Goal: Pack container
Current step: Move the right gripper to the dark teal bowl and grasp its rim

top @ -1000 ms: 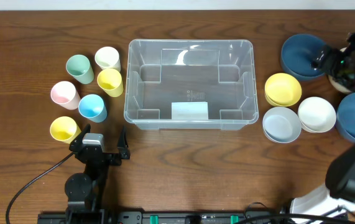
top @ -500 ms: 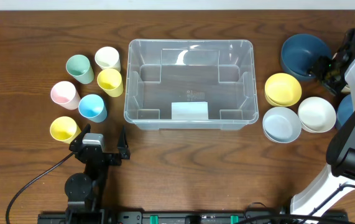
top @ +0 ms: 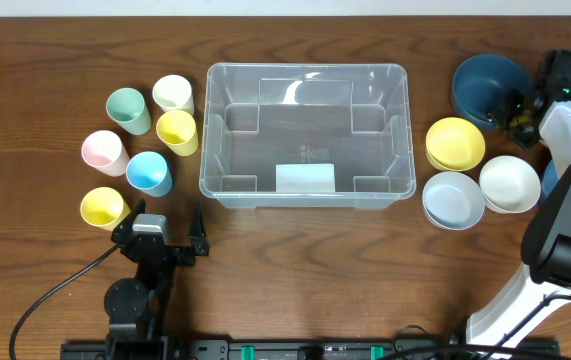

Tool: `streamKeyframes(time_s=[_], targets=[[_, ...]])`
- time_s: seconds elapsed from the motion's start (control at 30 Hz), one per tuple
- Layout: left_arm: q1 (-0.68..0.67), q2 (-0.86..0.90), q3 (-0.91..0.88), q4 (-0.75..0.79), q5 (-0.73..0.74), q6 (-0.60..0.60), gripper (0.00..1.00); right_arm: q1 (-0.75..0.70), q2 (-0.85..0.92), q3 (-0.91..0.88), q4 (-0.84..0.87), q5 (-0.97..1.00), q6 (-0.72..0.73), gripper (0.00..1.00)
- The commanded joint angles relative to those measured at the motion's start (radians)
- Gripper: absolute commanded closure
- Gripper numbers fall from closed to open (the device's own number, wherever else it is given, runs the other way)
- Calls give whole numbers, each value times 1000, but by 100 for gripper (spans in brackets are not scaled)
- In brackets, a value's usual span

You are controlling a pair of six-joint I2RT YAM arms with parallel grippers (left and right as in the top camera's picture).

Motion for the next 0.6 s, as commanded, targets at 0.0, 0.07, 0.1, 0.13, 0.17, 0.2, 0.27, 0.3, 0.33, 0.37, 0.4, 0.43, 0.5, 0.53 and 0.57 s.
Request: streamKeyframes(time_s=[0.0,0.07,0.1,0.13,0.17,0.2,0.27,0.3,0.33,0.37,0.4,0.43,0.5,0.53,0.57], targets=[[3,-6,-16,-34,11,10,2,6,7,-24,19,15,30,44],[3,-6,-16,-34,11,10,2,6,7,-33,32,19,29,47],[3,-6,-16,-34,11,10,2,5,7,-35,35,23,29,48],[3,-6,-16,-33,11,10,2,5,7,-37,39,26,29,50],[3,-6,-16,-34,11,10,2,5,7,-40,45,30,29,51],[3,-6,-16,-33,11,10,2,5,7,-43,50,32,29,53],[3,-6,-16,-34,11,10,2,5,7,-47,61,35,29,59],[3,-6,-16,-33,11,10,2,5,7,-48,64,38,29,61],[3,-6,-16,-34,11,10,2,5,7,-48,68,40,29,63],[3,-6,-16,-34,11,10,2,5,7,-48,72,42,29,65],[3,-6,-16,-34,11,10,2,5,7,-48,77,42,29,66],[3,-6,-16,-34,11,10,2,5,7,-48,84,42,29,68],[3,-6,-16,-33,11,10,2,5,7,-48,95,41,29,71],[3,-6,-16,-33,11,10,2,5,7,-48,101,41,29,72],[3,-6,-16,-34,11,10,2,5,7,-48,108,41,29,74]])
